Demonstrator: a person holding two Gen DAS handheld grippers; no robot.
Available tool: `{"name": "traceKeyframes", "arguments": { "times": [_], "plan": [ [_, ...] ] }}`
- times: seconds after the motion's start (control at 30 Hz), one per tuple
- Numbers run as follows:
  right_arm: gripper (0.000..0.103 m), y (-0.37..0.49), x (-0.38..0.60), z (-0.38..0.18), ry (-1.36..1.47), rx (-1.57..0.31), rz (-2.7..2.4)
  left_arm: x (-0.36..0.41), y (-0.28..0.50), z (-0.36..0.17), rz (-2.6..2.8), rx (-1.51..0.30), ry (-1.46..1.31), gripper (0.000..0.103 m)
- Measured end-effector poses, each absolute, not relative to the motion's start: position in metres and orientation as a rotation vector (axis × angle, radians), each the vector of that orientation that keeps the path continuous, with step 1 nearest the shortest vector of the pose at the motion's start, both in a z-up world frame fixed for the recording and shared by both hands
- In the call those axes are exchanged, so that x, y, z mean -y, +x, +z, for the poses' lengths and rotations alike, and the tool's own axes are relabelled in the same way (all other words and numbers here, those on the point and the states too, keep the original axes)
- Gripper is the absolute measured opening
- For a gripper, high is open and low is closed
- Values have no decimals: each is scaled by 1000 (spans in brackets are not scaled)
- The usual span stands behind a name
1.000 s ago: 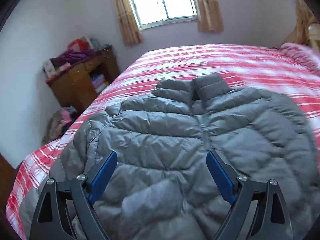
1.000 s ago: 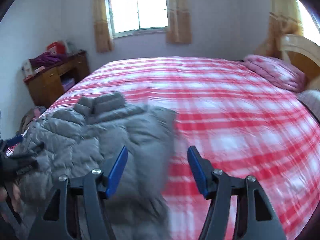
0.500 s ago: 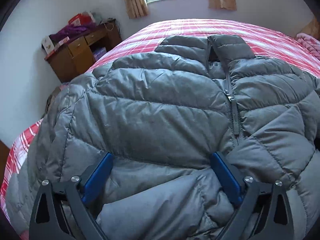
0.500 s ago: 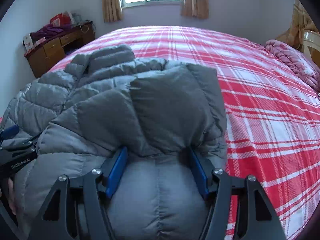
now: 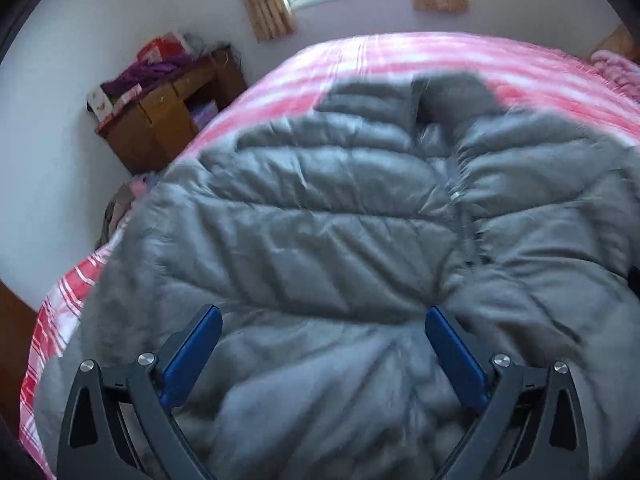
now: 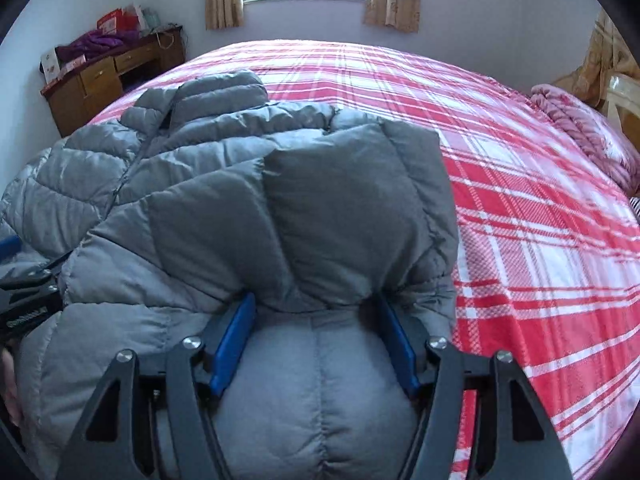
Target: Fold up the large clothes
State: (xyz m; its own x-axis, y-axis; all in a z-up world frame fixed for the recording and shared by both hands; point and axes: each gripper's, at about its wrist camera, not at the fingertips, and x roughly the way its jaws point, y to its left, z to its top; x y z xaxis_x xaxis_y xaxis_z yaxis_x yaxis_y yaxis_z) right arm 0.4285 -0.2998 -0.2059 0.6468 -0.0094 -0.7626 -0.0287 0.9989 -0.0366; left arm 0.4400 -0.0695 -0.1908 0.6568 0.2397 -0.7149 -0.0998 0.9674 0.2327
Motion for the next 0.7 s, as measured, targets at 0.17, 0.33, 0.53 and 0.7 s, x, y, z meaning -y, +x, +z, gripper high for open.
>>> {"name": "traceKeyframes", "arguments": {
  "times": [0.17, 0.33, 0.53, 0.7],
  "plan": [
    [79, 380, 284, -159, -8, -761, 17, 67, 394, -174, 115, -749, 153, 102],
    [79, 363, 243, -172, -23, -788, 112, 60, 408, -212, 153, -855, 145, 102],
    [79, 372, 242, -209, -19, -839, 110, 47, 414, -220, 104, -890, 38, 102],
    [79, 376, 239, -214, -29, -853, 105, 52, 415, -223, 119, -887, 52, 102]
  ]
}}
